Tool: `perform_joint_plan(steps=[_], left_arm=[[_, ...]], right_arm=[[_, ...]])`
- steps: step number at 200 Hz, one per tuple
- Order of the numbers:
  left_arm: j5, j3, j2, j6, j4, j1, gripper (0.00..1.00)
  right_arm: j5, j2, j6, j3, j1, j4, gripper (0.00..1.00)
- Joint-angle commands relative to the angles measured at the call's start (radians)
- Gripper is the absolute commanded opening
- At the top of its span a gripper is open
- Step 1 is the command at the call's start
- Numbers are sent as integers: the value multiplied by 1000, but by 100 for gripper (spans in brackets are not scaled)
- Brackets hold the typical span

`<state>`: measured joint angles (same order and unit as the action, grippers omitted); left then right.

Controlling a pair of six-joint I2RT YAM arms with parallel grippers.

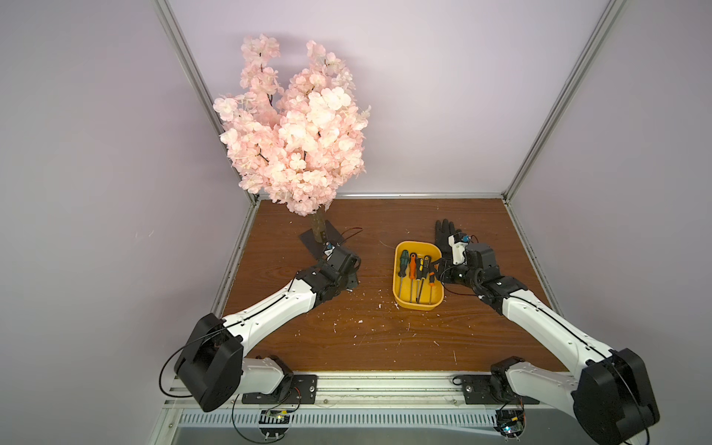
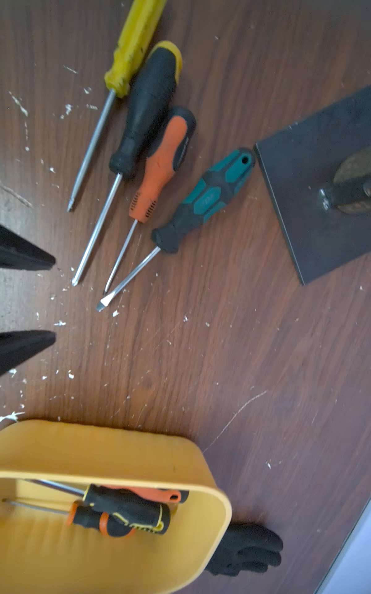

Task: Put the screwdriver on the desktop into the storage box
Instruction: Pick up the screwdriver from the center of the board.

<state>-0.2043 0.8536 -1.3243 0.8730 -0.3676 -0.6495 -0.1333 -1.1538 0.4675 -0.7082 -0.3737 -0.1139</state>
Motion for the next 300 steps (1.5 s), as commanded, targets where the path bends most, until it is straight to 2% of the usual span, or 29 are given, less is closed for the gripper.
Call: perform_joint_plan(steps=[1,55,184,300], left_arm=[[-1,-8,-1,46,11,16,35],[88,-13,-123,92,107,67,34],[102,132,-363,86,85,103,30],[107,154,-434,151,45,103,33]], right_arm=[[-5,1,-10,-36,-4,36,47],[15,34,-6,-5,-6,31,47],[47,97,3,38,-5,8,47],[49,92,2,44,-5,14,47]])
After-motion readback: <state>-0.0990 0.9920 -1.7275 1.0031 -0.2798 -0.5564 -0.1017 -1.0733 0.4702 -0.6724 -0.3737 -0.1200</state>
